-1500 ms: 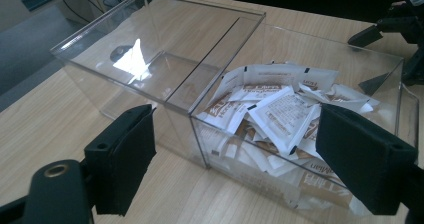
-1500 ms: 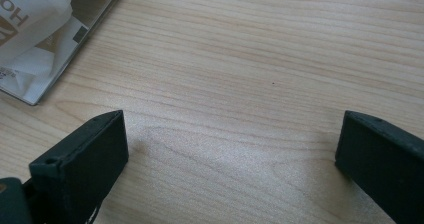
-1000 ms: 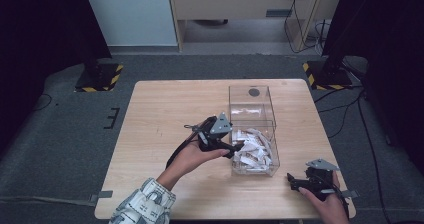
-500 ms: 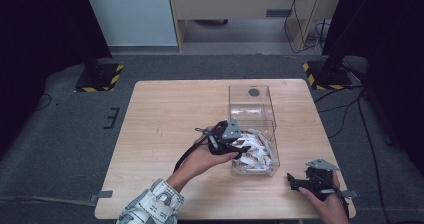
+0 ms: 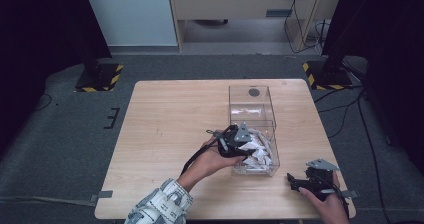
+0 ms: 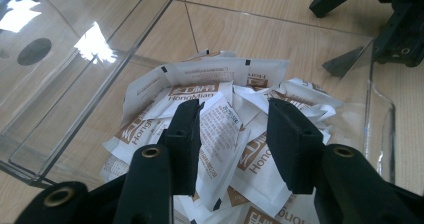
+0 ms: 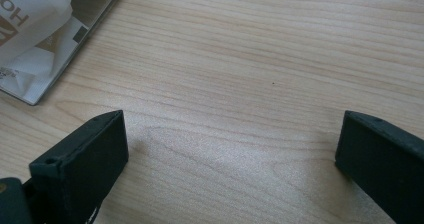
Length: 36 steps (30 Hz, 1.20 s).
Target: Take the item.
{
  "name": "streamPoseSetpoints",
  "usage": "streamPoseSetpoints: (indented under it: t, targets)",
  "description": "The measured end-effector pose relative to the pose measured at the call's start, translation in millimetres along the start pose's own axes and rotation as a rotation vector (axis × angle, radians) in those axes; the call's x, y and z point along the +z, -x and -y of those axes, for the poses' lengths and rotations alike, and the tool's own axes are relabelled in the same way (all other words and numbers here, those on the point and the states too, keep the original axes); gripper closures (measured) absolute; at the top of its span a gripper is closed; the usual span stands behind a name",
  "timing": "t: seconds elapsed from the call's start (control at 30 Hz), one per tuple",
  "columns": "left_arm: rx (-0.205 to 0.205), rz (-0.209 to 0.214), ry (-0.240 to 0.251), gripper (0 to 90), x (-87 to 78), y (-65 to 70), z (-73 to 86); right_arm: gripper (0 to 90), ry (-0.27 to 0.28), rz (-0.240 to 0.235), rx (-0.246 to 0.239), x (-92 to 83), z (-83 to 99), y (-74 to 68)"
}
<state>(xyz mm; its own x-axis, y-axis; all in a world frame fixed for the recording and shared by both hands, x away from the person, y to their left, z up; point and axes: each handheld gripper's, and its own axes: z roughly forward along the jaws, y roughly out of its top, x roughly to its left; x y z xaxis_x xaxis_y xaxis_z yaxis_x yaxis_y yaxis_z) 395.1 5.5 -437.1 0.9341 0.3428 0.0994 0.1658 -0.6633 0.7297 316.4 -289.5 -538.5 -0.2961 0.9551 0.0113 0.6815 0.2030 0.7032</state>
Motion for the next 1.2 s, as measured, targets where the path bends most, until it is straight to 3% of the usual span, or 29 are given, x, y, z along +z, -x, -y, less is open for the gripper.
streamPoseSetpoints:
  t: [0.27, 0.33, 0.37, 0.5, 0.7, 0.9, 1.2]
  targets:
    - [0.009, 0.010, -0.040, 64.1, 6.3, -0.7, 1.2, 0.9, 0.000, 0.000, 0.000, 0.0, 0.0, 0.0]
    - [0.005, 0.016, -0.057, 73.2, 10.2, -1.8, 2.5, 0.9, 0.000, 0.000, 0.000, 0.0, 0.0, 0.0]
    - [0.004, 0.019, -0.060, 73.2, 10.9, -2.0, 2.7, 0.9, 0.000, 0.000, 0.000, 0.0, 0.0, 0.0]
    - [0.003, 0.016, -0.040, 86.2, 10.6, -1.7, 1.2, 0.8, 0.001, 0.000, -0.004, 0.0, 0.0, 0.3]
    - [-0.020, 0.023, 0.000, 89.3, 4.7, -1.1, -2.2, 0.9, 0.000, 0.000, -0.001, 0.0, 0.0, 0.1]
    - [-0.073, 0.035, 0.047, 89.5, -2.0, -10.4, -1.4, 0.9, 0.002, 0.001, 0.000, 0.1, 0.0, 0.0]
    - [-0.075, 0.054, 0.073, 89.5, -8.7, -13.8, -1.3, 0.9, 0.000, -0.001, 0.000, 0.0, 0.0, -0.1]
